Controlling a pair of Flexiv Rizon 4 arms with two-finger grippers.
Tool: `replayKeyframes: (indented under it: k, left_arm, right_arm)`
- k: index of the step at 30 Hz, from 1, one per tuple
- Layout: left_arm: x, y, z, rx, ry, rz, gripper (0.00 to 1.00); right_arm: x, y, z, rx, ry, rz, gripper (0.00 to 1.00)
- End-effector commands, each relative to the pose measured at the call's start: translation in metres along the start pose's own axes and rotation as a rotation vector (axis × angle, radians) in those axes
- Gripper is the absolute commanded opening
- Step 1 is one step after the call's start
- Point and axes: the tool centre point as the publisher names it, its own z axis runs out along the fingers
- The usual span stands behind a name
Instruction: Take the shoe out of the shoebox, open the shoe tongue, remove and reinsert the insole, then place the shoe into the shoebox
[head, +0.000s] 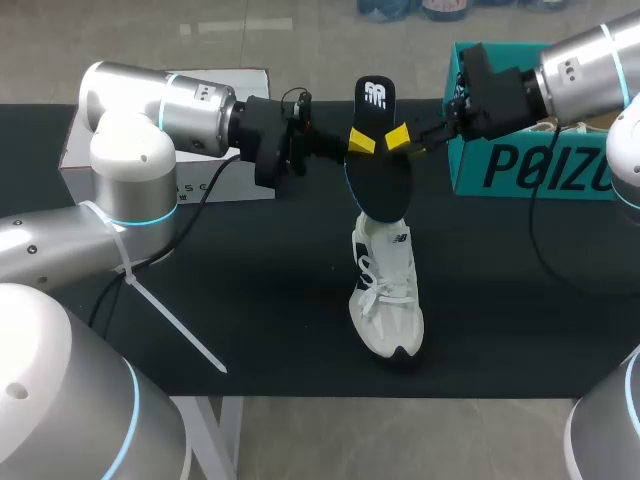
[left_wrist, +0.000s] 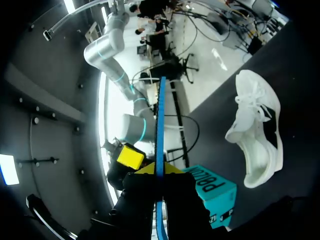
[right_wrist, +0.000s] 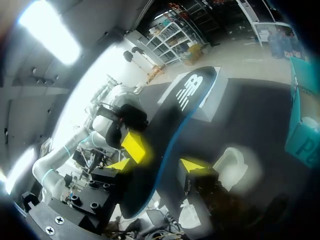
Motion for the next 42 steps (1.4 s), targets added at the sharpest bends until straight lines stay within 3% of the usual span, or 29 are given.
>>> replayKeyframes:
  k: [1, 7, 15, 20, 23, 24, 26, 27, 29, 34, 36, 39, 41, 42]
  left_arm:
    - [0.001, 0.0, 0.001, -0.003, -0.002, 0.002, 0.0]
    - [0.001, 0.0, 0.001, -0.003, -0.002, 0.002, 0.0]
    - [0.001, 0.0, 0.001, -0.003, -0.002, 0.002, 0.0]
    - [0.001, 0.0, 0.001, -0.003, -0.002, 0.002, 0.0]
    - [0.001, 0.0, 0.001, -0.003, -0.002, 0.002, 0.0]
    - [0.001, 0.0, 0.001, -0.003, -0.002, 0.002, 0.0]
    - [0.001, 0.0, 0.001, -0.003, -0.002, 0.002, 0.0]
    - [0.001, 0.0, 0.001, -0.003, -0.002, 0.002, 0.0]
    - [0.001, 0.0, 0.001, -0.003, -0.002, 0.002, 0.0]
    - [0.001, 0.0, 0.001, -0.003, -0.002, 0.002, 0.0]
    - [0.001, 0.0, 0.001, -0.003, -0.002, 0.002, 0.0]
    - [0.001, 0.0, 0.001, -0.003, -0.002, 0.002, 0.0]
    - [0.001, 0.0, 0.001, -0.003, -0.002, 0.002, 0.0]
    - [0.001, 0.0, 0.001, -0.003, -0.002, 0.002, 0.0]
  right_arm:
    - [-0.002, 0.001, 0.002, -0.005, 0.006, 0.006, 0.31]
    - [-0.001, -0.001, 0.004, -0.007, 0.021, 0.012, 0.13]
    - [0.0, -0.003, 0.009, -0.011, 0.041, 0.019, 0.0]
    - [0.0, -0.002, 0.009, -0.016, 0.048, 0.022, 0.0]
    - [0.0, -0.002, 0.009, -0.017, 0.05, 0.026, 0.41]
    - [0.0, -0.002, 0.009, -0.016, 0.051, 0.027, 0.48]
    - [0.0, -0.002, 0.009, -0.016, 0.052, 0.028, 0.71]
    - [0.0, -0.002, 0.009, -0.016, 0.053, 0.028, 0.79]
    - [0.0, -0.002, 0.01, -0.017, 0.055, 0.03, 0.83]
    - [0.001, 0.0, 0.012, -0.016, 0.058, 0.028, 0.69]
    - [0.001, 0.0, 0.013, -0.017, 0.061, 0.027, 0.48]
    - [0.002, 0.0, 0.014, -0.026, 0.075, 0.027, 0.28]
    - [0.002, 0.0, 0.015, -0.027, 0.076, 0.026, 0.0]
    - [0.003, 0.0, 0.015, -0.027, 0.077, 0.026, 0.0]
